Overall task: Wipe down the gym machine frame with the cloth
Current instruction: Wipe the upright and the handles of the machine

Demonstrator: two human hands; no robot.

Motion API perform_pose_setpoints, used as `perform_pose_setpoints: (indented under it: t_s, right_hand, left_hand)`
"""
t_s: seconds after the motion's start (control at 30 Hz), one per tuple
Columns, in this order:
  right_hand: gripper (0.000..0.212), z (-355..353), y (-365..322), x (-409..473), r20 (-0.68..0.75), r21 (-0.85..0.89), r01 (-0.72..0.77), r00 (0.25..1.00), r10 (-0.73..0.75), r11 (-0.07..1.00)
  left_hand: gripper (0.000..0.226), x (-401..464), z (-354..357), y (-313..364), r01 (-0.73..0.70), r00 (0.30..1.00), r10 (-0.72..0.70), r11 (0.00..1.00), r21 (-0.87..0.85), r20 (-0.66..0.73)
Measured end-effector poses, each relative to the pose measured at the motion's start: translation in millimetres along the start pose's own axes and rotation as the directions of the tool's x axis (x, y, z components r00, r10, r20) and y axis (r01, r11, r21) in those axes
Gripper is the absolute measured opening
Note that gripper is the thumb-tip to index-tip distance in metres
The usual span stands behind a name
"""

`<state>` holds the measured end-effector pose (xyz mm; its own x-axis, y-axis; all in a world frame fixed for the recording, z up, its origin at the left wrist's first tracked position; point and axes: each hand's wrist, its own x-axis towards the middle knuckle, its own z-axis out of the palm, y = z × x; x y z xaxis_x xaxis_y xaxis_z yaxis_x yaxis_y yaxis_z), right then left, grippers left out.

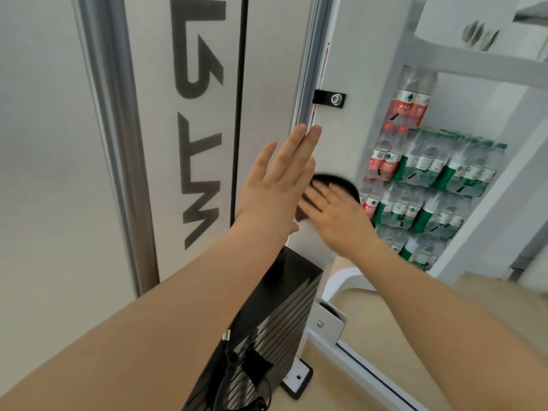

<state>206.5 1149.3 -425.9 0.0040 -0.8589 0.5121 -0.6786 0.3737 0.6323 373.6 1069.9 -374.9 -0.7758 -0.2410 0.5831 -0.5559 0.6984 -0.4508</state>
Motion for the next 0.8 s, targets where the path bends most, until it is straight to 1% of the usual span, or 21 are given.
perform_pose_setpoints:
  t_s: [0.07, 0.1, 0.13, 0.17, 0.2, 0.23, 0.27, 0.3, 0.33, 0.4, 0.43, 0.47, 0.5, 0.57, 0.63, 0.67, 0.73, 0.77, 0.8]
  right_hand:
    - [0.048, 13.3, -27.1, -21.6, 0.171, 0.093, 0.035, 0.984, -0.05, 0.995]
    - [0.048, 19.7, -36.0, -28.9, 0.277, 0.114, 0.061, 0.956, -0.09, 0.992]
    - [0.048, 26.8, -37.8, -33.2, 0.34, 0.101, 0.103, 0.931, -0.131, 0.99]
    - [0.048, 27.3, -32.7, -33.5, 0.356, 0.099, 0.137, 0.92, -0.164, 0.986]
    - [0.047, 21.2, -24.9, -31.0, 0.336, 0.098, 0.16, 0.924, -0.184, 0.982]
    - [0.045, 11.0, -15.0, -26.8, 0.264, 0.07, 0.188, 0.944, -0.2, 0.98]
    - [0.042, 2.2, -2.6, -21.9, 0.136, 0.021, 0.176, 0.975, -0.177, 0.984]
    - [0.041, -3.6, 11.0, -18.1, 0.029, 0.001, 0.124, 0.992, -0.124, 0.992]
    - [0.046, -7.0, 23.3, -15.9, -0.045, -0.016, 0.063, 0.997, -0.064, 0.998]
    - [0.058, -8.7, 37.1, -19.2, -0.104, -0.053, -0.013, 0.995, 0.007, 0.999]
    - [0.061, -7.0, 37.2, -19.2, -0.139, -0.043, -0.065, 0.989, 0.059, 0.997]
    - [0.065, -3.8, 32.9, -19.1, -0.163, 0.015, -0.142, 0.976, 0.142, 0.99]
    - [0.069, 1.1, 25.4, -20.0, -0.169, 0.112, -0.216, 0.958, 0.233, 0.97]
    - [0.069, 10.2, 1.5, -22.5, -0.129, 0.339, -0.312, 0.919, 0.373, 0.887]
    - [0.067, 20.9, -23.5, -30.4, -0.046, 0.508, -0.354, 0.899, 0.435, 0.785]
    - [0.066, 27.5, -32.6, -37.8, 0.029, 0.549, -0.368, 0.906, 0.423, 0.75]
    - [0.063, 40.6, -45.6, -56.9, 0.209, 0.577, -0.395, 0.918, 0.338, 0.715]
    - [0.061, 45.8, -50.0, -67.0, 0.262, 0.583, -0.399, 0.917, 0.3, 0.708]
    - [0.058, 49.2, -52.1, -74.7, 0.276, 0.59, -0.392, 0.92, 0.28, 0.706]
  left_hand:
    - [0.102, -5.4, 3.3, 3.7, 0.047, 0.998, -0.048, 0.999, -0.021, -0.033]
    - [0.102, -8.1, 4.9, 5.2, 0.061, 0.998, -0.063, 0.997, -0.051, -0.031]
    - [0.104, -10.6, 6.3, 6.2, 0.067, 0.998, -0.069, 0.994, -0.082, -0.015]
    - [0.106, -13.1, 6.9, 7.2, 0.07, 0.998, -0.07, 0.992, -0.103, 0.002]
    - [0.108, -15.0, 6.8, 7.9, 0.071, 0.997, -0.071, 0.991, -0.11, 0.008]
    - [0.108, -16.0, 6.2, 8.2, 0.074, 0.997, -0.073, 0.991, -0.111, 0.008]
    - [0.107, -16.8, 4.8, 7.9, 0.081, 0.997, -0.08, 0.991, -0.111, 0.008]
    - [0.107, -18.0, 3.0, 7.9, 0.086, 0.996, -0.085, 0.991, -0.103, 0.011]
    - [0.106, -18.8, 1.6, 8.0, 0.086, 0.996, -0.085, 0.993, -0.083, 0.006]
    - [0.104, -20.3, -0.3, 9.9, 0.087, 0.996, -0.089, 0.995, -0.053, -0.024]
    - [0.103, -21.3, -0.5, 11.7, 0.09, 0.995, -0.092, 0.994, -0.061, -0.033]
    - [0.101, -22.1, 0.6, 14.1, 0.093, 0.995, -0.096, 0.993, -0.079, -0.036]
    - [0.098, -23.3, 2.3, 17.2, 0.093, 0.995, -0.097, 0.991, -0.097, -0.036]
    - [0.095, -27.2, 7.1, 23.6, 0.086, 0.995, -0.091, 0.99, -0.114, -0.04]
    - [0.093, -32.1, 10.5, 27.8, 0.079, 0.992, -0.088, 0.991, -0.104, -0.085]
    - [0.09, -33.8, 11.2, 29.5, 0.088, 0.987, -0.101, 0.991, -0.106, -0.124]
    - [0.08, -35.0, 10.5, 33.3, 0.086, 0.977, -0.112, 0.986, -0.141, -0.182]
    - [0.074, -35.9, 9.3, 34.3, 0.073, 0.974, -0.107, 0.983, -0.169, -0.198]
    - [0.069, -37.6, 8.9, 34.6, 0.065, 0.972, -0.107, 0.979, -0.195, -0.211]
